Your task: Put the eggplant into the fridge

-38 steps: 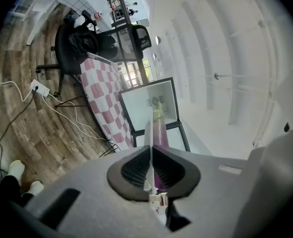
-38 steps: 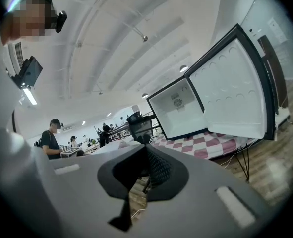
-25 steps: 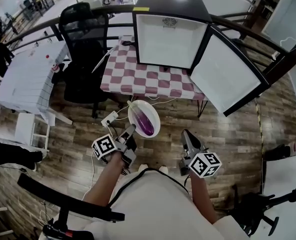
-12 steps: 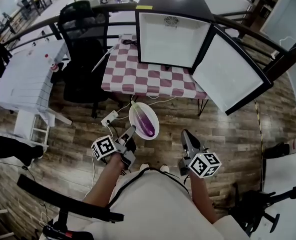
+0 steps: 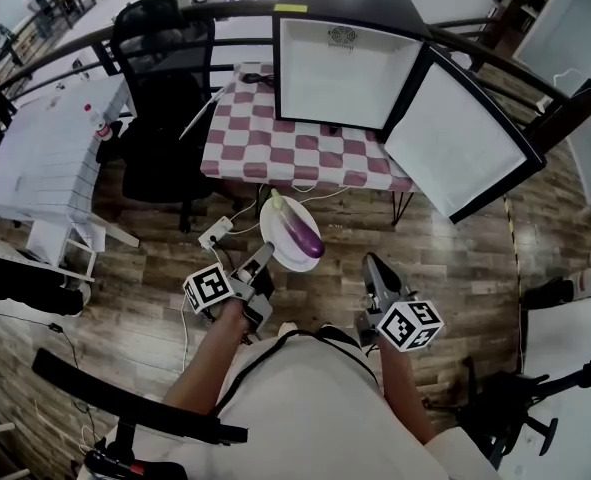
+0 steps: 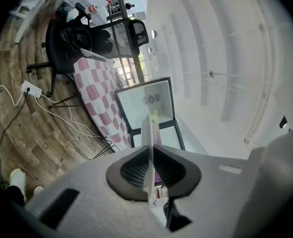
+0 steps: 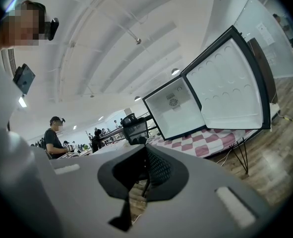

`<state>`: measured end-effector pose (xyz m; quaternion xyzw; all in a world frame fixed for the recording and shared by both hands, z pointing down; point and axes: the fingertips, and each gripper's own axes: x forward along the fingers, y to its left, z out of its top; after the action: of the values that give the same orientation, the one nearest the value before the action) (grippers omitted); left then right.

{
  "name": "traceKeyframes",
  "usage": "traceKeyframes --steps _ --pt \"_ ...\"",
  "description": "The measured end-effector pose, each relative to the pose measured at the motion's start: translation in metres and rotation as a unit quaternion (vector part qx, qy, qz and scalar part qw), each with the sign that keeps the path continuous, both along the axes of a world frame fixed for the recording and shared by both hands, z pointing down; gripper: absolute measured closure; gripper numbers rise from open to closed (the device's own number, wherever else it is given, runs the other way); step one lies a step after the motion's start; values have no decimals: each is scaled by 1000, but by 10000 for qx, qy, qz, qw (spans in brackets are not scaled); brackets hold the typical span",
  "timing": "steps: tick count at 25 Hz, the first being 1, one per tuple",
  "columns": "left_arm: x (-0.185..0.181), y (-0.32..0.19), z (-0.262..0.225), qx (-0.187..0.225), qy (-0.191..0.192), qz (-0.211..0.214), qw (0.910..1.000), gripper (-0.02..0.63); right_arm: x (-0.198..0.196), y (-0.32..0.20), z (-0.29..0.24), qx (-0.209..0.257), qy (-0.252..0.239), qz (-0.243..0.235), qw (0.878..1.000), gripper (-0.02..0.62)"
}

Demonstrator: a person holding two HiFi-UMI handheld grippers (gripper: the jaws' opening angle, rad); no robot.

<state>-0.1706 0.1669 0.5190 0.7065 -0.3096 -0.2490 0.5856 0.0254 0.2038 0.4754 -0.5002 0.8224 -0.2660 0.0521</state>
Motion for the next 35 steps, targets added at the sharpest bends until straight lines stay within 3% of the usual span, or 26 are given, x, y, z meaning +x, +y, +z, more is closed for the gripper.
traceKeyframes --steps 9,13,17,35 --pt "4 0 4 -17 165 167 9997 575 7 -1 -6 26 58 150 9999 589" --pt "14 -7 -7 -45 574 192 9982 575 16 -6 -1 -59 42 252 9997 589" --pt "15 -15 1 -169 648 116 9977 575 19 -13 5 -115 18 220 9997 589" --pt "45 -118 0 -177 625 -131 9978 575 47 -132 9 -148 -80 -214 9996 589"
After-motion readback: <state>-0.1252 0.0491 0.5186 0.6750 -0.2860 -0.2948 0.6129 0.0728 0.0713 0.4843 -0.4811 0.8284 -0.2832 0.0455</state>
